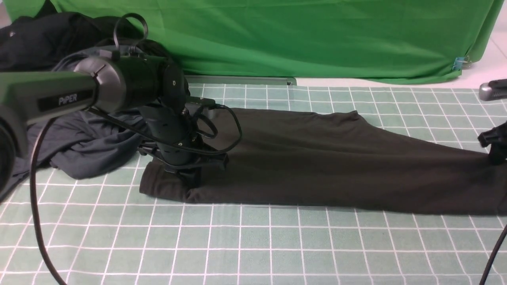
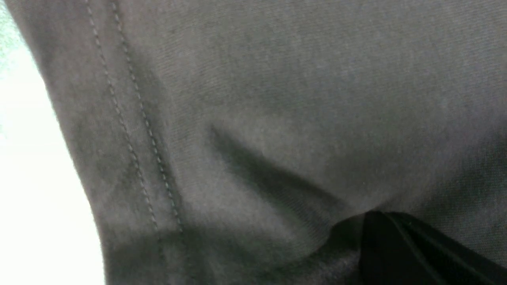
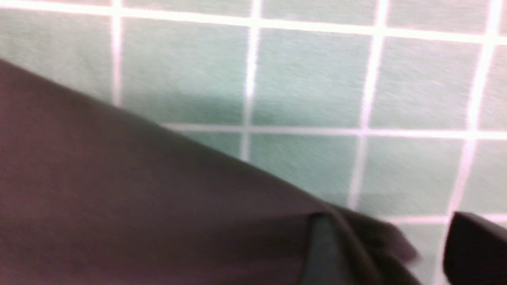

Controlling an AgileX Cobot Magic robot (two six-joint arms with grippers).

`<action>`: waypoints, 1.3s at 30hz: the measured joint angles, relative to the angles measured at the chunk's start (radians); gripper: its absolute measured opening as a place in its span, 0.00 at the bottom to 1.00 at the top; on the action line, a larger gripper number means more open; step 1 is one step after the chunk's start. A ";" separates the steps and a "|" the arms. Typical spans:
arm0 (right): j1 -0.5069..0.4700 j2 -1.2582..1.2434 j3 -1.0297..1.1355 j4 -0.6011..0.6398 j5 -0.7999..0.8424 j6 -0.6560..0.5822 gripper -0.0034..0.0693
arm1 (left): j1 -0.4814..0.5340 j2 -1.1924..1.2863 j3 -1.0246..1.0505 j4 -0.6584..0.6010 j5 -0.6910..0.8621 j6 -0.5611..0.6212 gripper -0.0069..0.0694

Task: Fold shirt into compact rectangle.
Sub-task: 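Pull the folded dark garment lengthwise by its ends to straighten it flat on the table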

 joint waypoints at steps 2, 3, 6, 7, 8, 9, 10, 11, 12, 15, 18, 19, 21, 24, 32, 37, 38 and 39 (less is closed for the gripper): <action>0.000 -0.045 -0.005 -0.037 0.062 0.048 0.63 | 0.000 -0.022 0.003 0.001 0.010 -0.014 0.09; -0.001 -0.057 -0.007 -0.048 0.077 0.058 0.61 | 0.000 -0.036 0.003 -0.003 0.013 -0.016 0.09; -0.001 -0.103 -0.008 -0.061 0.136 0.082 0.56 | 0.000 -0.071 0.003 -0.015 0.015 -0.015 0.09; -0.001 -0.120 -0.008 -0.061 0.160 0.088 0.54 | 0.000 -0.086 0.003 -0.018 0.015 -0.015 0.09; -0.001 -0.128 -0.008 -0.061 0.173 0.091 0.53 | 0.000 -0.098 0.003 -0.018 0.012 -0.015 0.09; -0.001 -0.129 -0.008 -0.061 0.176 0.091 0.52 | 0.000 -0.100 0.003 -0.018 0.011 -0.015 0.09; -0.008 -0.133 -0.008 -0.048 0.198 0.093 0.51 | 0.000 -0.110 0.003 -0.021 0.007 -0.015 0.09; -0.016 -0.132 -0.008 -0.023 0.216 0.084 0.52 | 0.000 -0.111 0.003 -0.021 0.004 -0.015 0.09; -0.027 -0.126 -0.008 0.014 0.235 0.069 0.54 | 0.000 -0.111 0.003 -0.021 0.002 -0.015 0.09; -0.060 -0.102 -0.008 0.104 0.265 0.024 0.61 | 0.000 -0.099 0.004 -0.021 0.001 -0.012 0.09; -0.106 -0.053 -0.008 0.165 0.265 0.006 0.73 | 0.000 -0.068 0.004 0.004 -0.002 -0.014 0.09; -0.110 -0.050 -0.008 0.165 0.265 0.006 0.73 | 0.000 -0.063 0.004 0.007 -0.002 -0.015 0.09; -0.124 -0.013 -0.008 0.168 0.255 0.000 0.78 | 0.000 -0.029 0.004 0.028 -0.002 -0.025 0.09; -0.127 0.014 -0.008 0.170 0.235 0.000 0.80 | 0.000 -0.003 0.004 0.029 -0.006 -0.034 0.09; -0.127 0.092 -0.008 0.191 0.186 -0.013 0.85 | 0.000 -0.001 0.004 0.028 -0.009 -0.038 0.09; -0.127 0.098 -0.017 0.191 0.185 -0.052 0.58 | 0.000 -0.001 0.004 0.028 -0.008 -0.038 0.09; -0.127 0.098 -0.017 0.194 0.185 -0.064 0.39 | 0.000 -0.001 0.004 0.028 -0.008 -0.038 0.09; -0.127 0.098 -0.017 0.198 0.185 -0.067 0.26 | 0.000 -0.001 0.004 0.028 -0.006 -0.038 0.09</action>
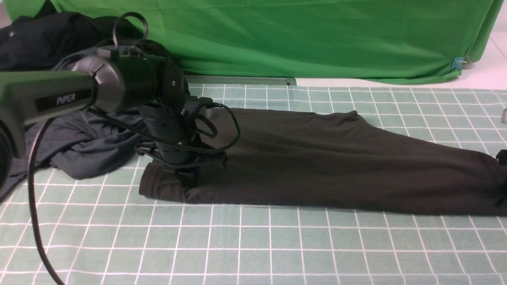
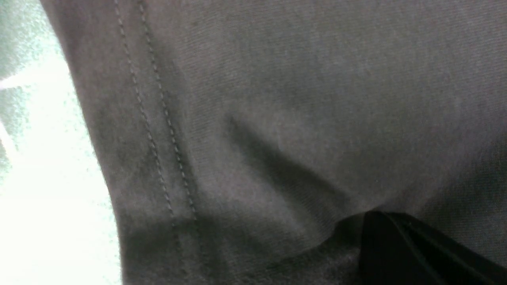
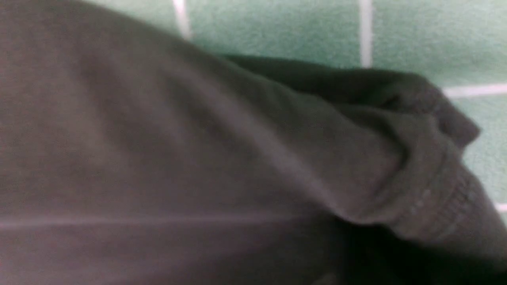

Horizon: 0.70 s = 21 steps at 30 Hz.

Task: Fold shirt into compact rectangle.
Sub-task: 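Pull the folded dark garment lengthwise by its ends to straighten it flat on the table, then fold the right end of the dark garment over onto its left end with the right gripper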

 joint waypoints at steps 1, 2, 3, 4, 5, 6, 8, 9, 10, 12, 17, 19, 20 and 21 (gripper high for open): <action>-0.001 0.000 0.000 0.007 0.000 -0.003 0.18 | 0.000 -0.001 0.000 0.000 0.001 0.000 0.09; -0.002 -0.001 0.000 0.012 0.002 -0.003 0.13 | 0.000 -0.003 0.000 0.000 0.005 0.000 0.09; -0.006 -0.007 0.000 0.013 0.004 0.003 0.11 | 0.000 -0.007 0.000 0.002 0.011 -0.001 0.09; -0.010 -0.013 0.000 0.013 0.005 0.013 0.10 | 0.000 -0.012 0.000 0.007 0.020 -0.006 0.09; -0.017 -0.022 0.001 0.012 0.006 0.020 0.10 | 0.001 -0.021 0.000 0.014 0.030 -0.016 0.09; -0.025 -0.036 0.001 0.011 0.008 0.032 0.09 | 0.002 -0.032 0.000 0.018 0.038 -0.023 0.09; -0.043 -0.074 0.001 -0.003 0.012 0.044 0.09 | 0.010 -0.064 0.000 0.026 0.046 -0.031 0.09; -0.046 -0.078 0.001 -0.005 0.012 0.046 0.09 | 0.011 -0.072 0.000 0.031 0.046 -0.032 0.09; -0.058 -0.107 -0.003 -0.025 0.021 0.051 0.09 | 0.021 -0.104 0.000 0.031 0.047 -0.039 0.09; -0.063 -0.129 -0.012 -0.039 0.037 0.056 0.09 | 0.031 -0.139 0.000 0.031 0.048 -0.044 0.09; -0.047 -0.184 -0.075 -0.040 0.127 0.081 0.09 | 0.069 -0.200 0.000 0.031 0.070 -0.049 0.09; -0.021 -0.212 -0.097 -0.029 0.151 0.091 0.09 | 0.091 -0.207 0.000 0.031 0.077 -0.049 0.09; -0.004 -0.232 -0.101 -0.019 0.155 0.092 0.09 | 0.099 -0.209 0.000 0.031 0.081 -0.049 0.09; 0.004 -0.244 -0.103 -0.014 0.156 0.095 0.09 | 0.103 -0.209 0.000 0.026 0.083 -0.049 0.09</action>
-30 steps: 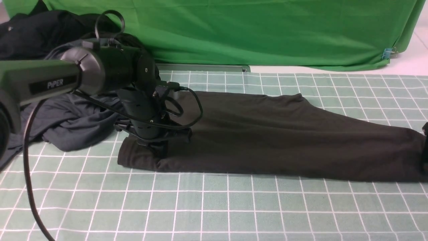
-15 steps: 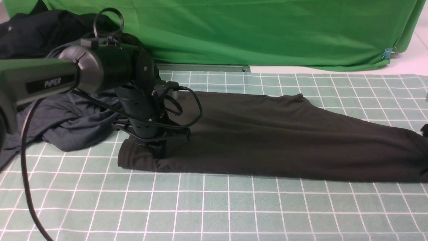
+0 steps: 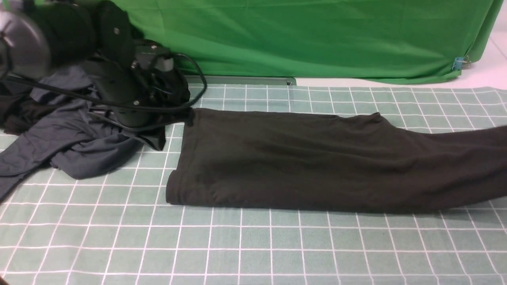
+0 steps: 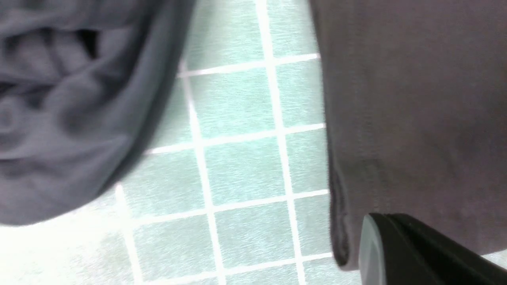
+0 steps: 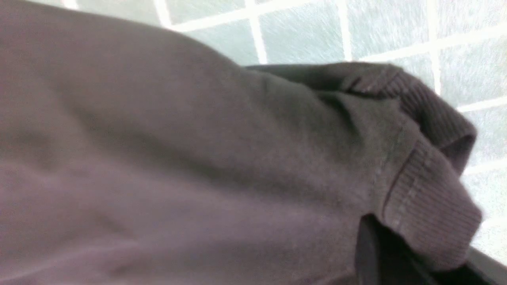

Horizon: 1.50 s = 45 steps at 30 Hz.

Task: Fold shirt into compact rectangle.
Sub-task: 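Fold the right end of the dark garment over onto its left end with the right gripper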

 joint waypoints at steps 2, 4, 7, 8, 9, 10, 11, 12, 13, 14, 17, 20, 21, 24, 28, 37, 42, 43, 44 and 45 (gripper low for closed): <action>0.057 -0.045 -0.006 0.025 0.005 0.004 0.09 | 0.015 0.000 0.000 0.000 0.005 0.000 0.09; 0.116 -0.077 -0.008 0.043 0.006 0.017 0.09 | 0.025 0.000 0.000 -0.001 0.007 0.000 0.09; 0.234 -0.111 -0.008 0.069 0.008 0.051 0.09 | 0.034 0.000 0.000 -0.008 0.007 -0.001 0.09; 0.242 -0.113 -0.008 0.072 0.008 0.052 0.09 | 0.034 0.000 0.000 -0.008 0.007 -0.001 0.09; 0.309 -0.116 -0.008 0.091 0.008 0.067 0.09 | 0.036 0.000 0.000 -0.018 0.007 -0.001 0.09; 0.351 -0.116 -0.008 0.113 0.005 0.080 0.09 | 0.037 0.000 0.000 -0.023 0.007 -0.001 0.09; 0.384 -0.116 -0.008 0.128 0.002 0.086 0.09 | 0.037 0.000 0.000 -0.030 0.008 -0.001 0.09; 0.434 -0.111 -0.008 0.149 -0.010 0.097 0.09 | 0.037 0.000 0.000 -0.034 0.008 -0.001 0.09; 0.442 -0.109 -0.008 0.157 -0.016 0.101 0.09 | 0.037 0.000 0.000 -0.037 0.008 -0.001 0.09; 0.513 -0.095 -0.018 0.190 -0.041 0.118 0.09 | 0.037 0.000 0.000 -0.047 0.008 -0.001 0.09; 0.587 -0.066 -0.042 0.224 -0.071 0.141 0.09 | 0.037 0.000 0.000 -0.062 0.009 0.000 0.09; 0.699 0.008 -0.112 0.259 -0.118 0.167 0.09 | 0.037 -0.001 0.000 -0.079 0.008 0.001 0.09; 0.711 0.024 -0.123 0.261 -0.126 0.170 0.09 | 0.037 -0.001 0.000 -0.080 0.008 0.001 0.09; 0.795 0.118 -0.217 0.280 -0.151 0.186 0.09 | 0.037 -0.001 0.000 -0.082 0.008 0.001 0.09; 0.874 0.246 -0.346 0.329 -0.172 0.200 0.09 | 0.037 -0.001 0.000 -0.082 -0.003 0.001 0.09; 0.969 0.498 -0.560 0.386 -0.193 0.234 0.10 | 0.046 -0.002 0.000 -0.084 -0.030 -0.007 0.09; 0.990 0.552 -0.578 0.428 -0.248 0.233 0.14 | 0.077 -0.002 0.000 -0.079 -0.030 -0.023 0.09; 0.992 0.556 -0.578 0.430 -0.258 0.233 0.17 | 0.087 -0.002 0.000 -0.079 -0.030 -0.025 0.09; 0.992 0.557 -0.578 0.433 -0.262 0.233 0.22 | 0.092 -0.002 0.000 -0.079 -0.027 -0.025 0.09; 0.992 0.557 -0.581 0.438 -0.265 0.233 0.28 | 0.099 -0.002 0.000 -0.079 -0.022 -0.025 0.09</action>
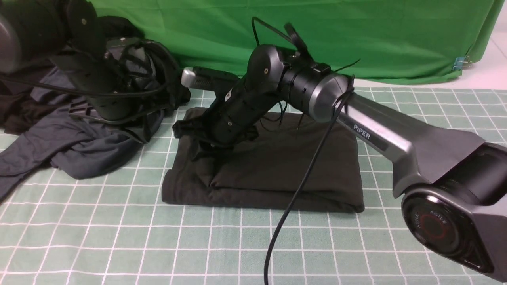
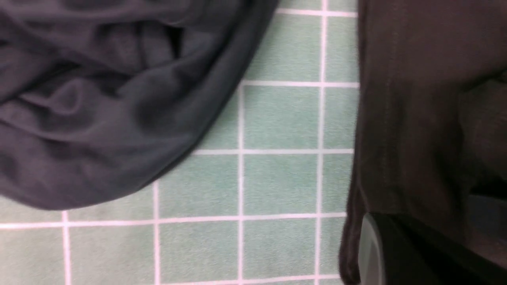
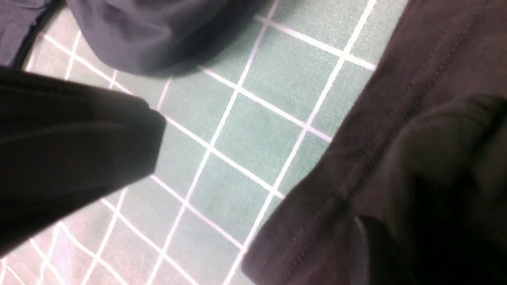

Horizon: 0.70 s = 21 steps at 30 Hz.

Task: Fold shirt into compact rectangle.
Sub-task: 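Fold the right end of the dark garment over onto its left end with the right gripper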

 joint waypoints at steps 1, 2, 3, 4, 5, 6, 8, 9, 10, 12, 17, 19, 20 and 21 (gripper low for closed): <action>-0.001 0.000 -0.008 0.004 0.000 0.000 0.36 | 0.008 0.000 0.000 0.000 0.003 0.000 0.09; -0.002 0.000 -0.010 0.005 0.002 0.000 0.39 | 0.010 0.000 0.000 0.000 0.003 0.000 0.09; -0.003 0.000 -0.018 0.006 0.008 0.000 0.46 | 0.015 0.000 0.000 0.000 0.004 0.000 0.09; -0.008 -0.002 -0.039 0.009 0.033 -0.001 0.57 | 0.024 0.000 0.000 0.000 0.004 -0.002 0.09; -0.015 -0.004 -0.065 0.009 0.069 -0.007 0.65 | 0.029 0.000 0.000 0.000 0.006 -0.004 0.09; -0.022 -0.007 -0.086 0.010 0.098 -0.023 0.69 | 0.031 0.000 0.000 0.001 0.009 -0.005 0.09; -0.044 -0.015 -0.146 0.005 0.178 -0.070 0.75 | 0.035 0.000 0.000 0.000 0.011 -0.004 0.09; -0.055 -0.020 -0.181 -0.011 0.210 -0.086 0.75 | 0.035 0.000 0.000 -0.008 0.010 -0.001 0.09; -0.066 -0.030 -0.205 -0.031 0.235 -0.100 0.75 | 0.035 0.000 0.000 -0.032 0.008 0.012 0.09; -0.102 -0.067 -0.239 -0.103 0.253 -0.115 0.64 | 0.033 0.000 0.000 -0.129 -0.006 0.081 0.09; -0.179 -0.187 -0.190 -0.216 0.265 -0.128 0.16 | 0.009 0.003 0.000 -0.300 -0.053 0.204 0.11; -0.210 -0.256 -0.106 -0.239 0.267 -0.138 0.09 | -0.009 0.015 0.000 -0.302 -0.080 0.209 0.17; -0.220 -0.291 -0.059 -0.250 0.267 -0.140 0.07 | -0.016 0.019 0.000 -0.302 -0.087 0.209 0.20; -0.228 -0.326 -0.009 -0.260 0.269 -0.146 0.06 | -0.022 0.028 0.000 -0.297 -0.100 0.209 0.24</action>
